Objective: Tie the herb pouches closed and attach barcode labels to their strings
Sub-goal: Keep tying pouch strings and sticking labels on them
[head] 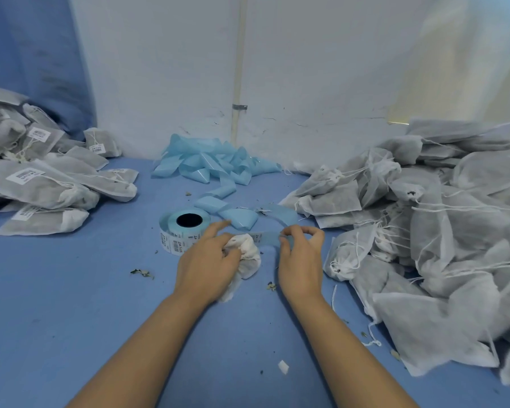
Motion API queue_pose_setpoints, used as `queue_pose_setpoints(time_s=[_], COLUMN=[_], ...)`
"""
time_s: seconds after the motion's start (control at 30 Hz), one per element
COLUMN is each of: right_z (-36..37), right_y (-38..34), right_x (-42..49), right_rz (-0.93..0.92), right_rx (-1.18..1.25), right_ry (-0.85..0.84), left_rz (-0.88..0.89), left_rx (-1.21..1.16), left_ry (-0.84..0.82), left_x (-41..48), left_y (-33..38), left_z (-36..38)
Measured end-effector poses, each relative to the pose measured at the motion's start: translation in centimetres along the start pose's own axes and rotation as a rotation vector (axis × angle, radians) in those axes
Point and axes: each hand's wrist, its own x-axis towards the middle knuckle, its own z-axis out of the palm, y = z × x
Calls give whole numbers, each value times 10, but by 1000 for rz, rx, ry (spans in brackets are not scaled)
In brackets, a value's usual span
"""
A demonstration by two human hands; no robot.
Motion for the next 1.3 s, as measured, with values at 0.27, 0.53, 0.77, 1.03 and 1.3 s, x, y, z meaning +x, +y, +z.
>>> queue_pose_setpoints(time_s=[0.27, 0.53, 0.77, 1.03, 1.3], right_z=[-2, 0, 1, 0, -2], right_y=[-7, -4, -3, -1, 3], right_x=[-2, -2, 3, 6, 9], right_rz=[-56, -71, 29, 74, 205], right_rx=[313, 422, 579, 639, 672], right_ry=[-46, -276, -273, -247, 72], left_rz=[99, 58, 65, 29, -23], left_rx=[-409, -585, -599, -666, -654], left_ry=[-137, -190, -174, -156, -39], left_x=[-5, -6, -5, -5, -1], left_y=[9, 10, 9, 9, 7], left_z=[-7, -10, -9, -9, -10])
